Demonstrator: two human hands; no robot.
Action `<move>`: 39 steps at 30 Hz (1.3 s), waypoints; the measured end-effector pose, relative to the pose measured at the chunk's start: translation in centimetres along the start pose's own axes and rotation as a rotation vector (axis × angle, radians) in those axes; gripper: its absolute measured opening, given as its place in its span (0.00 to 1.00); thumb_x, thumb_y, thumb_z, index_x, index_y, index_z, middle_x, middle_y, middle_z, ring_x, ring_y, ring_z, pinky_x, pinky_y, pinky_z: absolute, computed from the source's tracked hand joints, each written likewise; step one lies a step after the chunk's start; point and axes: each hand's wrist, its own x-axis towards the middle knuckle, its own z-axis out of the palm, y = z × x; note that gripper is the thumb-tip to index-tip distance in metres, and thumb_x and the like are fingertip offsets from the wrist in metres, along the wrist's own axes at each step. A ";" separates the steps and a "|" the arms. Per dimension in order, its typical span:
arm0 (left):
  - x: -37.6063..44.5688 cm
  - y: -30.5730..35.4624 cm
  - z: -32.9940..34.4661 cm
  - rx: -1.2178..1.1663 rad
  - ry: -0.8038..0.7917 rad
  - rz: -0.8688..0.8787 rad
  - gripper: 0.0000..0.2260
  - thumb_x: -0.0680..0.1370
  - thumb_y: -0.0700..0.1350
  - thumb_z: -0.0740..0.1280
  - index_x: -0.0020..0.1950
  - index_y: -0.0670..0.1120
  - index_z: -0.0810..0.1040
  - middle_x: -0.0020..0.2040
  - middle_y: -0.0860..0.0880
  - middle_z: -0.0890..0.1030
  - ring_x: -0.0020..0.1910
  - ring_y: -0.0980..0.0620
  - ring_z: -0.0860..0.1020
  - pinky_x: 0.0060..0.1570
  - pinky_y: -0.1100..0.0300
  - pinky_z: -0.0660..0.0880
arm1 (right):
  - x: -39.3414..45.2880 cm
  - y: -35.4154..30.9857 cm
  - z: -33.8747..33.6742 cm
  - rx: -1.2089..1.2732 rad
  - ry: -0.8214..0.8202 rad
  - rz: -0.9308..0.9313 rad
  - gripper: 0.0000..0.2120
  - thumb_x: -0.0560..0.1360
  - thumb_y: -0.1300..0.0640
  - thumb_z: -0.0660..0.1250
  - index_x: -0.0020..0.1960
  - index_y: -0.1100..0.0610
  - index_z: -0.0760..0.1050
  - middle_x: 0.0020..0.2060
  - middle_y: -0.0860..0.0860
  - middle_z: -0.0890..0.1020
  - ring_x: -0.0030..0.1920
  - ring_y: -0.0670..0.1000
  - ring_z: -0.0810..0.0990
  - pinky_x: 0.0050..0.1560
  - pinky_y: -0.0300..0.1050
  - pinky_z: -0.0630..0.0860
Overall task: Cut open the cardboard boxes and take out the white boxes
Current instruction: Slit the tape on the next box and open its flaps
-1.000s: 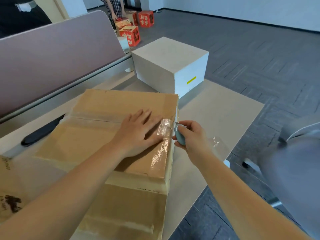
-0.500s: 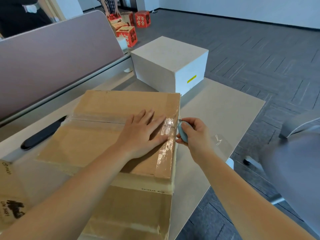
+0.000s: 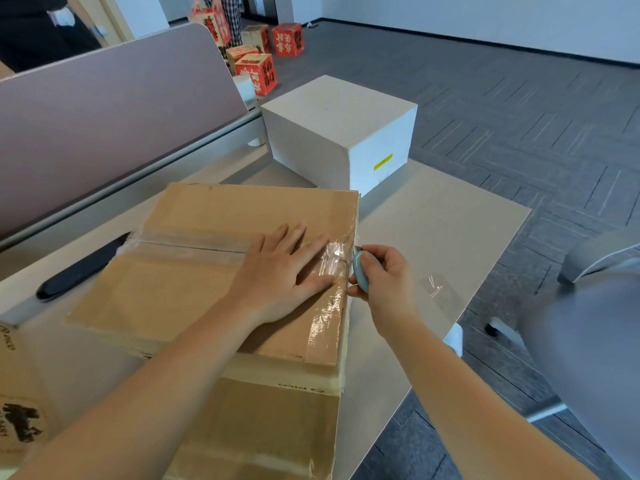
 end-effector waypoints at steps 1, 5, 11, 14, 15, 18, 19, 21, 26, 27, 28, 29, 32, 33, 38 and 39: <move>0.0 0.0 0.0 -0.003 0.000 0.000 0.42 0.60 0.71 0.33 0.75 0.62 0.45 0.77 0.52 0.44 0.76 0.50 0.44 0.72 0.52 0.42 | 0.0 0.1 0.1 0.016 0.005 0.000 0.04 0.78 0.65 0.57 0.47 0.59 0.70 0.35 0.53 0.74 0.30 0.47 0.73 0.23 0.33 0.73; 0.1 -0.1 0.1 0.005 -0.004 -0.005 0.40 0.63 0.72 0.35 0.75 0.62 0.45 0.77 0.52 0.44 0.76 0.51 0.43 0.72 0.52 0.42 | 0.2 -0.2 -0.1 -0.042 -0.021 -0.023 0.05 0.78 0.65 0.57 0.47 0.57 0.70 0.39 0.51 0.73 0.29 0.47 0.73 0.23 0.33 0.73; 0.2 -0.1 0.2 0.004 -0.007 -0.004 0.42 0.61 0.71 0.33 0.75 0.62 0.45 0.77 0.52 0.44 0.76 0.51 0.44 0.72 0.52 0.43 | 0.5 -0.6 -0.7 -0.228 -0.094 -0.089 0.05 0.78 0.65 0.57 0.49 0.58 0.70 0.37 0.51 0.74 0.29 0.47 0.74 0.24 0.35 0.72; 0.2 -0.1 0.1 -0.003 -0.012 -0.008 0.42 0.60 0.71 0.33 0.75 0.62 0.45 0.77 0.52 0.44 0.76 0.51 0.43 0.72 0.52 0.43 | 0.7 -1.0 -0.9 -0.320 -0.126 -0.113 0.07 0.78 0.64 0.58 0.44 0.55 0.70 0.36 0.50 0.74 0.28 0.48 0.74 0.27 0.39 0.70; 0.2 -0.1 0.1 -0.004 -0.013 -0.008 0.42 0.60 0.71 0.33 0.75 0.62 0.45 0.77 0.52 0.44 0.76 0.51 0.43 0.72 0.52 0.43 | 0.7 -1.0 -1.0 -0.333 -0.135 -0.114 0.09 0.77 0.64 0.58 0.42 0.53 0.70 0.36 0.50 0.74 0.28 0.48 0.74 0.27 0.40 0.70; 0.1 0.0 0.1 -0.008 -0.019 -0.012 0.42 0.60 0.72 0.33 0.75 0.62 0.45 0.77 0.52 0.44 0.76 0.51 0.43 0.72 0.51 0.43 | 0.7 -1.0 -1.2 -0.322 -0.170 -0.106 0.11 0.77 0.64 0.58 0.40 0.51 0.69 0.35 0.51 0.74 0.28 0.48 0.73 0.27 0.38 0.68; 0.1 0.0 0.2 -0.016 -0.018 -0.015 0.42 0.60 0.72 0.33 0.75 0.62 0.46 0.77 0.52 0.44 0.76 0.51 0.43 0.72 0.51 0.42 | 0.7 -1.0 -1.3 -0.318 -0.184 -0.107 0.11 0.77 0.64 0.58 0.41 0.51 0.69 0.35 0.51 0.74 0.28 0.48 0.73 0.26 0.37 0.68; 0.2 0.0 0.2 -0.034 -0.021 -0.019 0.43 0.60 0.72 0.34 0.75 0.62 0.47 0.77 0.52 0.45 0.76 0.51 0.43 0.72 0.51 0.42 | 0.9 -1.2 -1.5 -0.354 -0.211 -0.113 0.08 0.77 0.64 0.58 0.43 0.53 0.69 0.35 0.51 0.74 0.29 0.48 0.73 0.25 0.36 0.69; 0.2 -0.1 0.3 -0.047 -0.030 -0.022 0.42 0.61 0.73 0.35 0.74 0.62 0.47 0.77 0.53 0.44 0.76 0.52 0.42 0.72 0.52 0.42 | 1.1 -1.5 -1.9 -0.366 -0.275 -0.096 0.10 0.77 0.65 0.57 0.41 0.52 0.69 0.33 0.52 0.74 0.27 0.48 0.73 0.24 0.34 0.68; 0.2 -0.1 0.2 -0.048 -0.035 -0.023 0.41 0.62 0.73 0.36 0.75 0.62 0.47 0.77 0.53 0.44 0.76 0.52 0.42 0.72 0.52 0.42 | 1.1 -1.6 -2.0 -0.367 -0.282 -0.096 0.10 0.77 0.65 0.57 0.42 0.53 0.69 0.32 0.52 0.74 0.27 0.48 0.72 0.23 0.34 0.68; 0.1 -0.1 0.2 -0.048 -0.038 -0.023 0.40 0.63 0.73 0.37 0.75 0.62 0.47 0.77 0.53 0.43 0.76 0.52 0.42 0.72 0.51 0.41 | 1.0 -1.6 -2.0 -0.380 -0.287 -0.100 0.08 0.77 0.65 0.58 0.43 0.54 0.69 0.32 0.52 0.73 0.27 0.48 0.72 0.23 0.33 0.68; 0.2 0.0 0.2 -0.048 -0.038 -0.022 0.41 0.62 0.73 0.36 0.75 0.62 0.47 0.77 0.53 0.43 0.76 0.52 0.42 0.72 0.51 0.42 | 0.9 -1.7 -2.0 -0.399 -0.292 -0.107 0.07 0.77 0.65 0.58 0.44 0.55 0.69 0.32 0.52 0.73 0.27 0.48 0.72 0.23 0.33 0.68; 0.4 -0.1 0.3 -0.052 -0.031 -0.020 0.42 0.61 0.72 0.34 0.74 0.62 0.47 0.77 0.52 0.44 0.76 0.51 0.42 0.72 0.51 0.42 | 0.5 -1.6 -1.9 -0.430 -0.306 -0.133 0.06 0.77 0.65 0.59 0.44 0.55 0.69 0.33 0.51 0.73 0.27 0.47 0.72 0.24 0.33 0.69; 0.4 -0.1 0.3 -0.052 -0.033 -0.021 0.41 0.62 0.73 0.35 0.75 0.62 0.47 0.77 0.52 0.44 0.76 0.51 0.42 0.72 0.51 0.42 | 0.4 -1.6 -1.9 -0.444 -0.308 -0.141 0.07 0.77 0.64 0.59 0.43 0.54 0.69 0.33 0.51 0.73 0.27 0.47 0.72 0.24 0.33 0.69; 0.3 0.0 0.1 -0.043 -0.051 -0.025 0.35 0.68 0.68 0.42 0.75 0.61 0.48 0.77 0.52 0.44 0.76 0.51 0.42 0.72 0.51 0.41 | 0.2 -1.8 -2.1 -0.495 -0.332 -0.131 0.05 0.77 0.63 0.59 0.45 0.54 0.69 0.36 0.50 0.73 0.29 0.47 0.73 0.29 0.37 0.71; 0.3 0.0 0.1 -0.043 -0.049 -0.024 0.35 0.68 0.68 0.42 0.75 0.61 0.48 0.77 0.52 0.44 0.76 0.51 0.42 0.72 0.51 0.41 | 0.2 -1.8 -2.1 -0.503 -0.337 -0.133 0.05 0.77 0.63 0.59 0.45 0.54 0.69 0.36 0.50 0.73 0.29 0.47 0.73 0.29 0.38 0.71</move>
